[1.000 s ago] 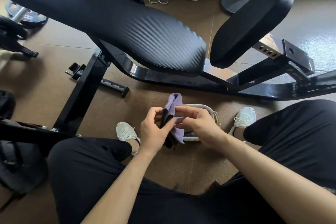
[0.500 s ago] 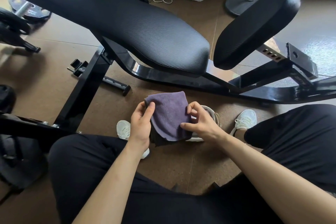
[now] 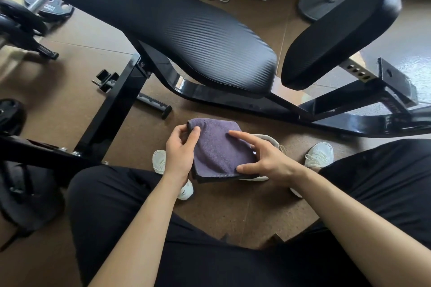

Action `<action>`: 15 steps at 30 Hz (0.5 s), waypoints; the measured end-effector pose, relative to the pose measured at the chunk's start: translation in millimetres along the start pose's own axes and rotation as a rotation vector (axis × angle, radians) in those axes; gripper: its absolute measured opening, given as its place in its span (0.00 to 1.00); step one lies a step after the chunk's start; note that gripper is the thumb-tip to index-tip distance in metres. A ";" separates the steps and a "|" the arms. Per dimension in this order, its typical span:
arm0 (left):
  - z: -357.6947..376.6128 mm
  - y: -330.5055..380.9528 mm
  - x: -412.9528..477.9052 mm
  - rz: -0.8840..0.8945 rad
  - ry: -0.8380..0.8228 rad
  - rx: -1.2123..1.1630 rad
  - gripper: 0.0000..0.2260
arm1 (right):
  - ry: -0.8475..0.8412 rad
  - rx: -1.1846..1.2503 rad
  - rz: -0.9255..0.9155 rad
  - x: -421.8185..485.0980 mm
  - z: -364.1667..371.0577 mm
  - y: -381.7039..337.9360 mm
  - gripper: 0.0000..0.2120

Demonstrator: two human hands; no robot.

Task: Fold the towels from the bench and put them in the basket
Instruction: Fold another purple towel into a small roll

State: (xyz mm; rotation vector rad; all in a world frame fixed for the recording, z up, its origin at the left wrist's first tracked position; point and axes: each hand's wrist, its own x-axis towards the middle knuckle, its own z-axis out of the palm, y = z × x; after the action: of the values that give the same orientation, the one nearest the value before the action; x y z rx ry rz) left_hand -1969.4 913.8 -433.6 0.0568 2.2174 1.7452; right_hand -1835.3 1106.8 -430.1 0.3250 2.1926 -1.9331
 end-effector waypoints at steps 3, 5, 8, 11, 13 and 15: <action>-1.3 -0.4 1.1 -0.018 -0.015 -0.018 0.13 | 0.022 0.031 0.017 0.0 0.3 -1.6 0.39; -0.7 0.4 -0.2 -0.053 -0.003 -0.014 0.16 | 0.081 -0.007 0.001 0.7 1.8 -1.3 0.41; -1.3 1.6 -5.0 -0.058 -0.071 -0.029 0.21 | 0.168 -0.124 -0.018 1.9 5.3 2.2 0.44; -7.4 5.2 -9.6 0.100 -0.242 0.173 0.28 | 0.186 -0.163 -0.025 2.5 7.7 4.9 0.45; -10.6 10.5 -13.3 0.178 -0.358 0.360 0.27 | 0.202 -0.183 -0.032 2.8 7.3 5.2 0.46; -9.7 14.7 -18.4 0.156 -0.437 0.479 0.27 | 0.209 -0.251 -0.036 2.6 6.3 6.5 0.47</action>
State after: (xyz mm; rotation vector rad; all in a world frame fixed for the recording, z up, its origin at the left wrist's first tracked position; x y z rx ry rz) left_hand -1957.0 904.3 -413.5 0.6659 2.2717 1.0867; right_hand -1835.8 1101.4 -437.8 0.4658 2.5564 -1.6802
